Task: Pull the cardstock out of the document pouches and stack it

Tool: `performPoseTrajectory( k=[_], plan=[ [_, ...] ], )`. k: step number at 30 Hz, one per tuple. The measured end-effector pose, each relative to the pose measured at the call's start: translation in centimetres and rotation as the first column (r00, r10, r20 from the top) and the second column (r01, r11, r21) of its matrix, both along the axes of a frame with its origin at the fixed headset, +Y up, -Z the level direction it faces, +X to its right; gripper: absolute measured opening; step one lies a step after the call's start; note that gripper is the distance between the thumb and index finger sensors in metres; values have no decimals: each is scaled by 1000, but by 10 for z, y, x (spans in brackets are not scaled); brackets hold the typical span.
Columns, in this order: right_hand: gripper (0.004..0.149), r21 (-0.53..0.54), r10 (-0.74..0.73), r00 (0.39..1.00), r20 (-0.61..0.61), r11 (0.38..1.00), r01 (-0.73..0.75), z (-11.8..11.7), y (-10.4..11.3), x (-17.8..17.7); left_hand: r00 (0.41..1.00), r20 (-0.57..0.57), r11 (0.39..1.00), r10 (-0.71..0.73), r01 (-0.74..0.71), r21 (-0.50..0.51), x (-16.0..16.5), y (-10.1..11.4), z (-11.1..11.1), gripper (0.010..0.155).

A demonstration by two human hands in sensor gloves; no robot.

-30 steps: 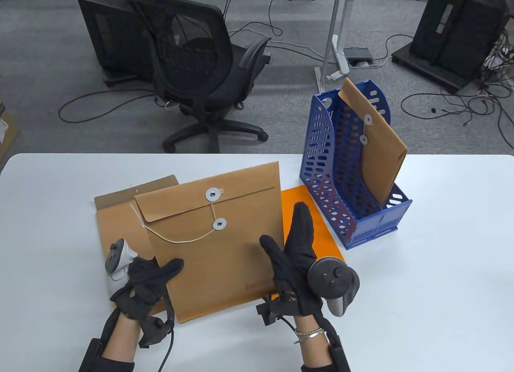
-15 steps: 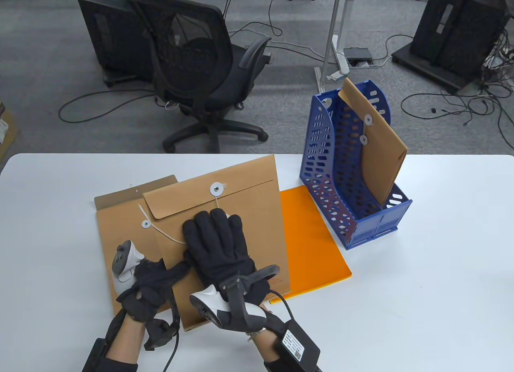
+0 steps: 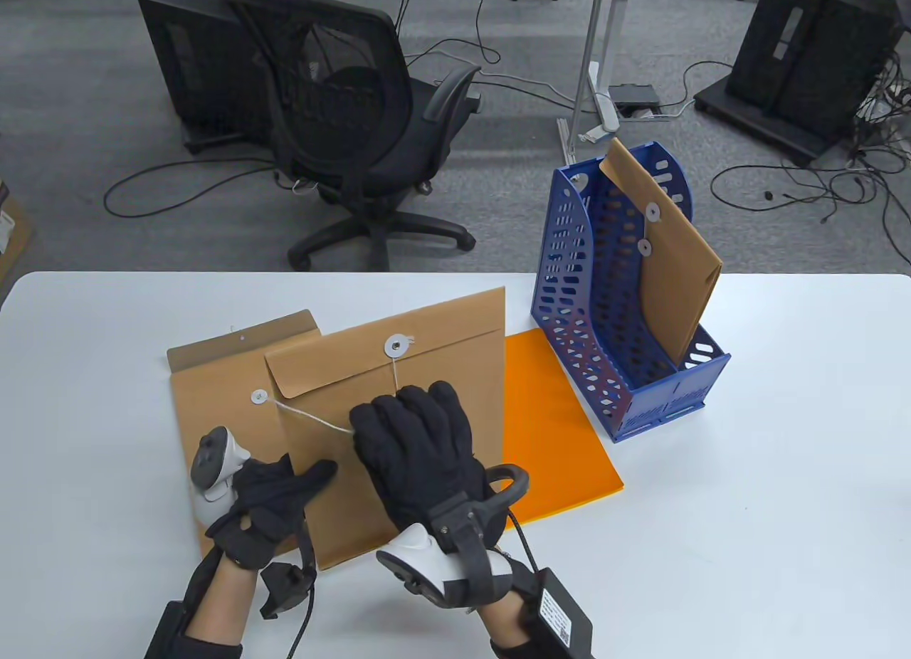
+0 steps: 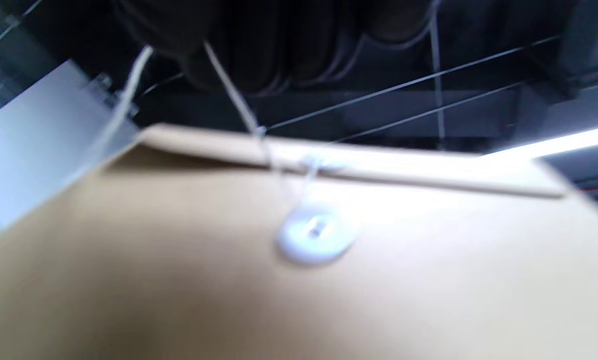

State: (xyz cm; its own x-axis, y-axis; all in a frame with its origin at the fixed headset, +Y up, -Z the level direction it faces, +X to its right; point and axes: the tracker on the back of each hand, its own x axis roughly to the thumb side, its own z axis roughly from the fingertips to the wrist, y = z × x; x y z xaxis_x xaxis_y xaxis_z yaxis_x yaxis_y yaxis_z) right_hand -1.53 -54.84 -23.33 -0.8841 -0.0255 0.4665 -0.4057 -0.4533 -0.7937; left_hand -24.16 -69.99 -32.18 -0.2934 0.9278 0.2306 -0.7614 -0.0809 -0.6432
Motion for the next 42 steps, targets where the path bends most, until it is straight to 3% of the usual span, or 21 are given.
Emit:
performPoseTrajectory(
  k=[3,7,9,13,17,20,26,29,30,32,35,36,38,40,42],
  plan=[
    [37,-41,-45,998,43,998,47,-7,21,21,998,23,999,53,-52,-15,-3,-1,-1,55],
    [36,-98,-58,995,84,993,66,-23,30,46,994,33,995,101,-101,-14,-7,1,-1,55],
    [36,-107,-10,998,62,994,17,-28,23,55,989,37,990,140,-140,-19,-9,2,-1,55],
    [36,-63,158,986,54,986,-154,-29,-14,55,983,26,983,181,-180,-33,-11,1,-1,55],
    [36,31,412,908,71,909,-415,-22,-52,30,982,16,982,188,-188,-38,-7,3,0,55],
    [37,61,489,872,10,870,-489,-16,-71,6,994,3,994,110,-110,-23,-3,3,1,54],
    [38,53,496,867,-41,868,-494,-14,-82,-15,993,-8,992,116,-116,-48,-4,-2,0,55],
    [50,-5,588,801,-112,806,-592,-17,-93,-12,987,-57,987,151,-154,-53,-10,-2,0,54],
    [51,-26,593,801,-81,802,-597,-17,-93,-8,987,-81,988,140,-144,-49,-12,-2,-1,54],
    [46,-25,550,835,11,835,-550,-21,-88,2,984,-135,991,115,-123,-56,-16,-4,-1,54],
    [46,-71,292,955,53,955,-288,-30,-61,21,977,-163,986,135,-149,-74,-16,-8,-2,54],
    [47,-96,236,970,49,968,-231,-32,-55,23,977,-163,986,135,-148,-73,-15,-8,-2,54],
    [50,-173,167,984,55,973,-155,-40,-40,23,983,-153,992,106,-115,-51,-12,-6,-1,54],
    [52,-240,190,975,115,958,-158,-48,-27,19,988,-147,999,45,-49,-18,-9,-2,0,53],
    [56,-241,214,963,167,956,-170,-50,-17,18,985,-172,1000,18,-19,-5,-9,0,1,53]
  ],
)
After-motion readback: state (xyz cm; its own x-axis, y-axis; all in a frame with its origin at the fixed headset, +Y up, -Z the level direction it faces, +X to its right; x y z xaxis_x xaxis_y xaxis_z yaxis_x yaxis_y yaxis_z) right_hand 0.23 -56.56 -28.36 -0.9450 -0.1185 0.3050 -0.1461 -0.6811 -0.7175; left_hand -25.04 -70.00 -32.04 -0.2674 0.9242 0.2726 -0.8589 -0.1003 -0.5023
